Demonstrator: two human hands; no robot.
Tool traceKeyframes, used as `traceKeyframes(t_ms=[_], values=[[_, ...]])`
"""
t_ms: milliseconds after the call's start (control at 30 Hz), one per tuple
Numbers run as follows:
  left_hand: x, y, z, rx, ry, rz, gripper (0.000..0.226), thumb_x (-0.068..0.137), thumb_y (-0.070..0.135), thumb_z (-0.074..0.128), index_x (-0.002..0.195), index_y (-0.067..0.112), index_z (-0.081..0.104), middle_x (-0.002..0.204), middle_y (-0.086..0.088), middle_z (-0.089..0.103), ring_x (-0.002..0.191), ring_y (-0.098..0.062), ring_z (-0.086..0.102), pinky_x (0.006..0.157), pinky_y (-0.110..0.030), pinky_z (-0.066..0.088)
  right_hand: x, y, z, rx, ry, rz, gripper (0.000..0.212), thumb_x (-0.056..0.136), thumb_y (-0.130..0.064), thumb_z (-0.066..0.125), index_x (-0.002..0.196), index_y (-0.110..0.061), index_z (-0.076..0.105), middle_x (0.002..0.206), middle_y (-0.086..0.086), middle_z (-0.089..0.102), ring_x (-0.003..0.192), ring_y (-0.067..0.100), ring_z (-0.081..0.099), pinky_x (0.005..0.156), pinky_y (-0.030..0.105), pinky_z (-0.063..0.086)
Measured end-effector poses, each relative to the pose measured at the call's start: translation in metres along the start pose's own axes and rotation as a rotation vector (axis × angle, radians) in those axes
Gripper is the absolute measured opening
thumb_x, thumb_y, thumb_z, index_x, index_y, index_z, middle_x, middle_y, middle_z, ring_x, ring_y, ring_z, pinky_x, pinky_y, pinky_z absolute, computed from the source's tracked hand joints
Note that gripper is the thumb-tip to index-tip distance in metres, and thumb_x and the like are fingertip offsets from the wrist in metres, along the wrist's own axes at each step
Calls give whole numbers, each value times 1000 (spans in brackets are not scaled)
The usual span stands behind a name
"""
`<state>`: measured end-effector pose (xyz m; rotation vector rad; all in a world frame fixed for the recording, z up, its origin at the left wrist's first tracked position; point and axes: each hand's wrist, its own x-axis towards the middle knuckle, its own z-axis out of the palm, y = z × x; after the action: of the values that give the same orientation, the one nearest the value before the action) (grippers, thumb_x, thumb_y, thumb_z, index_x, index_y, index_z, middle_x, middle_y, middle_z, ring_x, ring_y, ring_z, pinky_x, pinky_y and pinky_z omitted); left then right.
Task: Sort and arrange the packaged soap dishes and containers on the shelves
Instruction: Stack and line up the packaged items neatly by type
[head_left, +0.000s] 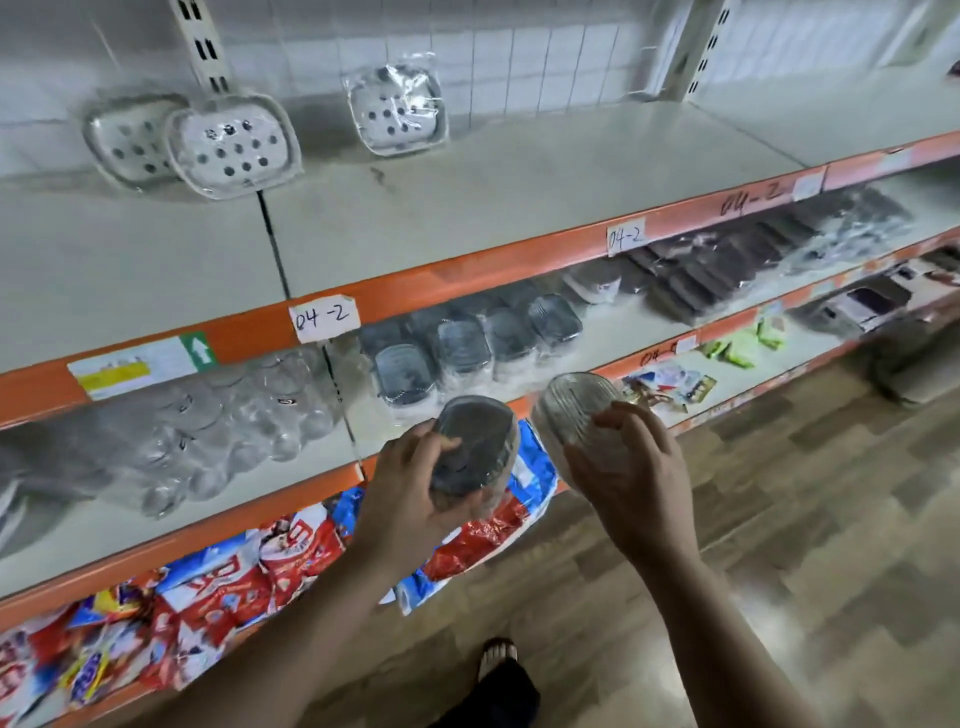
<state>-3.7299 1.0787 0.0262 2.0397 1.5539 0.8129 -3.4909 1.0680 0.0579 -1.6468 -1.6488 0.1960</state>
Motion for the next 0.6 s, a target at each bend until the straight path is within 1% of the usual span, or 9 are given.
traceKeyframes(t_ms=[133,200,300,400,500,600], values=[[46,2,41,26,35,-62,71,76,67,55,116,8,60,123,-13,57,114,-31,52,91,-36,44,36,50,12,-9,-56,-37,38,74,-28,82,103,-12,66,120,6,61,109,27,58,92,35,46],[69,4,61,56,48,-80,72,77,67,54,118,8,59,126,-16,55,119,-32,50,93,-39,44,52,72,19,-1,-73,-42,38,74,-31,80,103,-11,66,120,8,61,109,27,58,92,37,47],[98,3,87,100,68,-86,71,79,66,52,120,8,58,134,-18,50,125,-32,45,98,-37,39,74,99,30,17,-70,-20,38,74,-31,77,103,-8,66,122,11,61,111,29,57,94,40,47],[124,0,112,134,138,-84,67,80,62,56,117,6,60,128,-17,54,121,-31,47,97,-35,40,88,125,42,37,-64,2,39,76,-33,74,104,-8,66,124,10,60,112,31,56,94,40,46],[150,-3,141,195,218,-104,67,83,62,55,116,5,59,122,-16,57,121,-31,49,96,-39,42,100,153,58,71,-58,31,39,77,-33,74,107,-9,66,126,9,59,114,29,55,94,40,46],[175,-1,165,211,324,-115,65,83,60,57,115,4,60,118,-16,59,118,-32,52,94,-44,45,107,179,73,90,-88,53,38,78,-31,77,107,-9,66,126,9,59,114,30,56,92,43,49]])
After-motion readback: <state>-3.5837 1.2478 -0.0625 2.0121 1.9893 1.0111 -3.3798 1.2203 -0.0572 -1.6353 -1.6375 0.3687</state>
